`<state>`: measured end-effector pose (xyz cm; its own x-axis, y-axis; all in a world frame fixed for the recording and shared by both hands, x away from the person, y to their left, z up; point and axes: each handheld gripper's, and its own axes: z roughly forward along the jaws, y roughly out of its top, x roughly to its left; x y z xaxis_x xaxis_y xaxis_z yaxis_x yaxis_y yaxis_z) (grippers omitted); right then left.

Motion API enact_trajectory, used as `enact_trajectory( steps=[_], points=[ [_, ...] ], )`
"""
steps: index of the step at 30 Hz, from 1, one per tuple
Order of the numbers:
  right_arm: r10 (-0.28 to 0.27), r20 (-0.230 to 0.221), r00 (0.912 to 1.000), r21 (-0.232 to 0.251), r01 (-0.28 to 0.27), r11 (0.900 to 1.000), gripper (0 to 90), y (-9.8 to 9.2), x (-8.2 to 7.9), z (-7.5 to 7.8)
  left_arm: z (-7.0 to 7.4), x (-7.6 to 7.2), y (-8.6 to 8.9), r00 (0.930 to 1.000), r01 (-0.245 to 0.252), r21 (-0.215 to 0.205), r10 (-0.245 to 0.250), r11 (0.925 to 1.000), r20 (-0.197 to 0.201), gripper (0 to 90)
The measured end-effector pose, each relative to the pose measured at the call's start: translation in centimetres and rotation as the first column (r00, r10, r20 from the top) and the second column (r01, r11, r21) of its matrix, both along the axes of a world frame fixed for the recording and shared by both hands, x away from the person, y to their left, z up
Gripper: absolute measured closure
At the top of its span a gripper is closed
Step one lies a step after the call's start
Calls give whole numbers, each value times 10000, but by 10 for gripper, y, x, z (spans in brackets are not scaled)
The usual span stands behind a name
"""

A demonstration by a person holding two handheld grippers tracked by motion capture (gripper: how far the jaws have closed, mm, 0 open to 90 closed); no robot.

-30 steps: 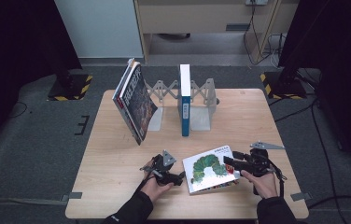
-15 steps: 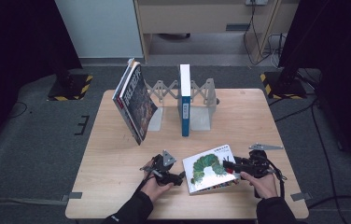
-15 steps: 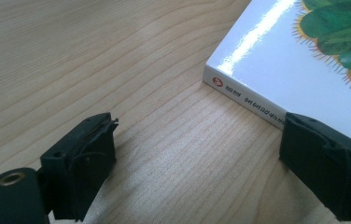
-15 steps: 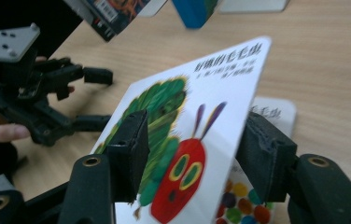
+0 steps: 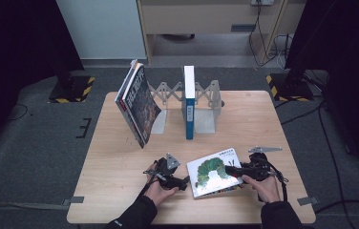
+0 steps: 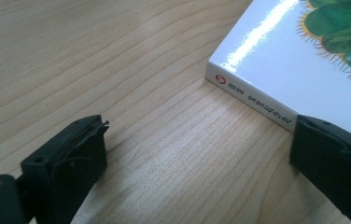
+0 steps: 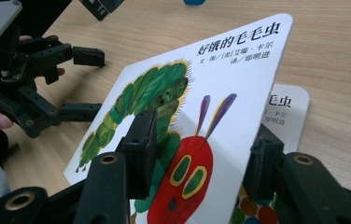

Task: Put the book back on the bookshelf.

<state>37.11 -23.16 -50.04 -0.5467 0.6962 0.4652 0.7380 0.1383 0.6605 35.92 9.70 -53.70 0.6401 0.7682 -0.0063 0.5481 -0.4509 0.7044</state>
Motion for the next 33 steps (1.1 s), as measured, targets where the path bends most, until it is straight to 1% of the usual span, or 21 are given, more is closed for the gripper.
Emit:
enact_trajectory(
  steps=[4,6,8,10,11,12,13,14,15,16,17,18,19,20,21,22,23,24,25,30,33],
  points=[
    [-3,-101,9999,-6,3,10000,541,-1,1,-1,0,0,0,10000,8,2,-8,10000,-27,13],
    [-13,-217,9998,61,14,10000,559,-1,2,-1,0,0,1,10000,19,-47,-19,10000,-50,15],
    [-16,-225,9997,181,20,9998,581,-2,3,-1,0,0,2,10000,46,-147,-47,9999,-81,19],
    [-11,-216,9998,273,17,9996,605,-3,3,0,3,1,5,9996,66,-354,-76,9994,-262,57],
    [-10,-233,9997,326,18,9995,619,-3,3,1,6,1,7,9991,19,-509,-40,9987,-414,102],
    [-8,-204,9998,399,16,9992,632,-4,3,2,6,1,7,9991,19,-509,-40,9987,-414,136],
    [-8,-204,9998,399,16,9992,632,-4,3,2,7,1,9,9984,-28,-756,-15,9971,-571,136],
    [2,-160,9999,568,7,9984,659,-5,3,3,9,2,11,9980,-27,-1008,-37,9949,-631,147],
    [-16,-165,9999,669,27,9978,671,-5,3,4,12,1,12,9983,31,-1586,-122,9873,-563,159],
    [-16,-165,9999,669,27,9978,671,-5,3,4,12,1,12,9983,31,-1586,-122,9873,-563,167],
    [-14,-163,9999,836,28,9965,699,-6,3,5,15,0,12,9985,62,-2059,-172,9786,-520,167],
    [-3,-137,9999,908,15,9959,712,-6,2,6,16,-1,12,9982,155,-2313,-284,9727,-526,167],
    [-3,-137,9999,908,15,9959,712,-6,2,6,16,-1,12,9982,155,-2313,-284,9727,-526,167],
    [23,-46,10000,1100,-18,9939,740,-6,2,8,17,-2,10,9979,313,-2471,-441,9685,-466,171],
    [41,-30,10000,1213,-37,9926,754,-6,2,9,17,-2,9,9977,356,-2525,-489,9669,-464,175],
    [41,-30,10000,1213,-37,9926,754,-6,2,9,17,-2,9,9977,356,-2525,-489,9669,-464,173],
    [56,-34,10000,1385,-51,9903,773,-6,1,11,17,-2,8,9971,390,-2610,-545,9646,-522,170],
    [87,-19,10000,1420,-84,9898,780,-7,1,11,17,-2,7,9970,386,-2648,-551,9635,-550,169],
    [103,-29,9999,1501,-97,9886,784,-7,1,12,16,-3,6,9953,496,-2698,-700,9616,-664,167],
    [171,52,9998,1543,-177,9879,795,-6,1,14,13,-3,2,9917,639,-2787,-922,9583,-897,157],
    [217,44,9998,1696,-221,9853,810,-6,1,15,10,-3,-1,9887,722,-2832,-1060,9563,-1058,152]
  ],
)
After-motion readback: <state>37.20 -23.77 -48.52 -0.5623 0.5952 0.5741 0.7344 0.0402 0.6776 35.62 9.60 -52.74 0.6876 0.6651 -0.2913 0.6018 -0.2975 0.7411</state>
